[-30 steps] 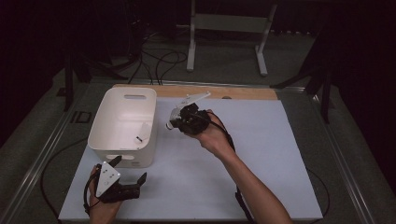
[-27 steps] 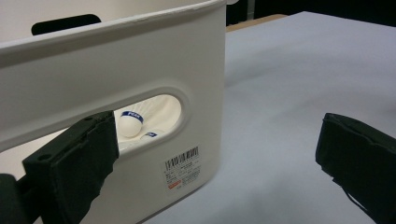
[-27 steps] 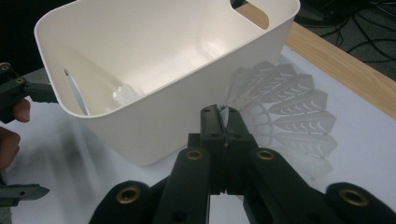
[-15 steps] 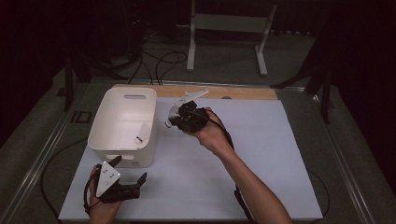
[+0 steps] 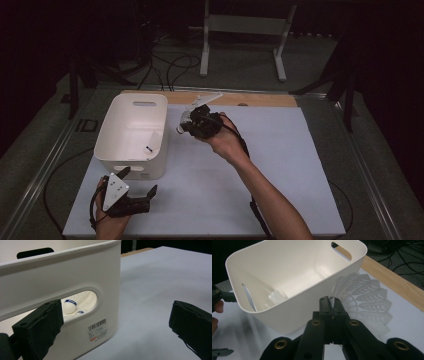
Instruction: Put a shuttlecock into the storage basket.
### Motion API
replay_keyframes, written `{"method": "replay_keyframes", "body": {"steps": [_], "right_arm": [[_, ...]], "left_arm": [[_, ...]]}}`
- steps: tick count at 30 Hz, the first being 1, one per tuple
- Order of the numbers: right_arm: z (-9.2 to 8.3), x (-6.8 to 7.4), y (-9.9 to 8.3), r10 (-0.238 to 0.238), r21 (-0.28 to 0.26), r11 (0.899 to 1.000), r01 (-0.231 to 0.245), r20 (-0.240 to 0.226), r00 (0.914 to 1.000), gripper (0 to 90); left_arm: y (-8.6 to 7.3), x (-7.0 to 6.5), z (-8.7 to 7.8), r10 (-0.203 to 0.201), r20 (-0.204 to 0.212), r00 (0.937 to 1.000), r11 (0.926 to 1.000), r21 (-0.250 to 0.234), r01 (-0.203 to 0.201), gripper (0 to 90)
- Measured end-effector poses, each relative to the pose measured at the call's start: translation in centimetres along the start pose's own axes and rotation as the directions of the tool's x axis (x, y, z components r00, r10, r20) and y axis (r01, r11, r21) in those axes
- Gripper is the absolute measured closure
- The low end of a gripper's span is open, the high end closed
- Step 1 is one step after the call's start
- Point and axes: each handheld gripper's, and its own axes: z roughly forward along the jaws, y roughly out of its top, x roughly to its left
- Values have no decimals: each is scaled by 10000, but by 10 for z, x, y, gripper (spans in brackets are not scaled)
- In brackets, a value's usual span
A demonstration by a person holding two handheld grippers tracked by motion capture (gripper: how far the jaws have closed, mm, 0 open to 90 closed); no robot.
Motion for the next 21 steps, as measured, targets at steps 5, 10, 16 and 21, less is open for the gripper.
{"method": "replay_keyframes", "body": {"steps": [5,10,16,21], "right_arm": [[1,0,3,-25,18,10000,25,74,10000,898],[2,-2,4,-23,8,10000,23,114,9999,898],[3,-5,5,81,16,10000,-81,159,9998,898],[4,-6,7,118,-48,9999,-117,204,9997,898]], "left_arm": [[0,0,0,-5,3,10000,10000,0,5,2],[0,0,0,0,7,10000,10000,1,0,2],[0,0,0,6,-1,10000,10000,0,-6,2],[0,0,0,7,-14,10000,10000,-13,-7,1]]}}
